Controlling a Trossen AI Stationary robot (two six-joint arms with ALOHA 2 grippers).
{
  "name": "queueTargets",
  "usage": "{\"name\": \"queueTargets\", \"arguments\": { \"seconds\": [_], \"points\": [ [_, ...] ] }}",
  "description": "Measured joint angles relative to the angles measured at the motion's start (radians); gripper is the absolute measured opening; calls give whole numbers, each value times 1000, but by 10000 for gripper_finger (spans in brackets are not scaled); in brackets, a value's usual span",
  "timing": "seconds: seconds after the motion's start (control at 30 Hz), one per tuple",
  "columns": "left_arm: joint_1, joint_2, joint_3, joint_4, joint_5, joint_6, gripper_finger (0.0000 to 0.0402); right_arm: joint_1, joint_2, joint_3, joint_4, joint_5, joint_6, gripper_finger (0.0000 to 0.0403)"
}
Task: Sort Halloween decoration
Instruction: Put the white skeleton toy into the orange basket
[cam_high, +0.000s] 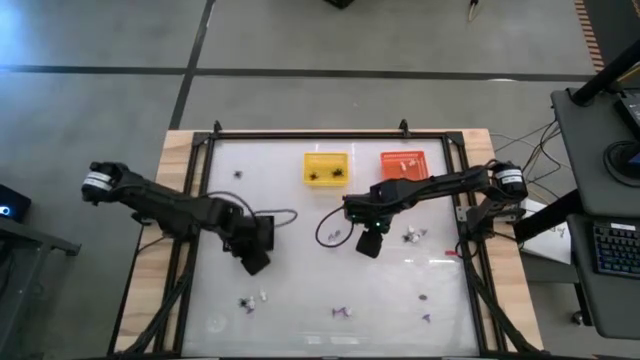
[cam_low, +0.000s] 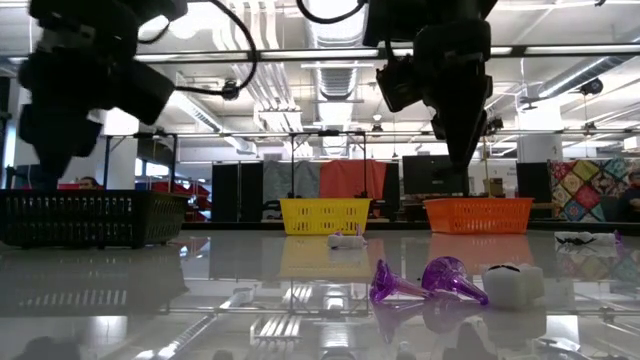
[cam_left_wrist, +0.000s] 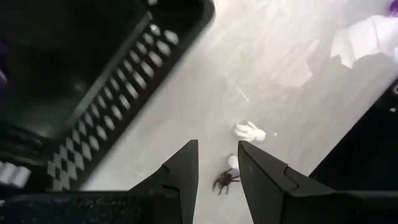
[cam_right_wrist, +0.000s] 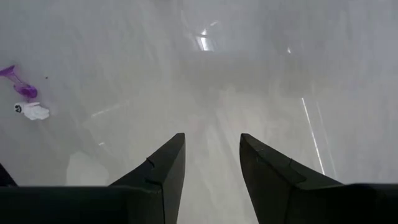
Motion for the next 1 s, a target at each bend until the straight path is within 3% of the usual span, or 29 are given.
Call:
{"name": "queueTargets", "arguments": {
  "seconds": [0.43,0.73,1.0],
  "points": [
    [-276,170,157,35,-229,-494,95,37,0,0,31,1,52,148],
    [-319,390,304,13,-229,-570,95,53,0,0,57,1,66,148],
    [-330,447,362,-107,-256,-648,95,94,0,0,91,1,80,148]
  ]
}}
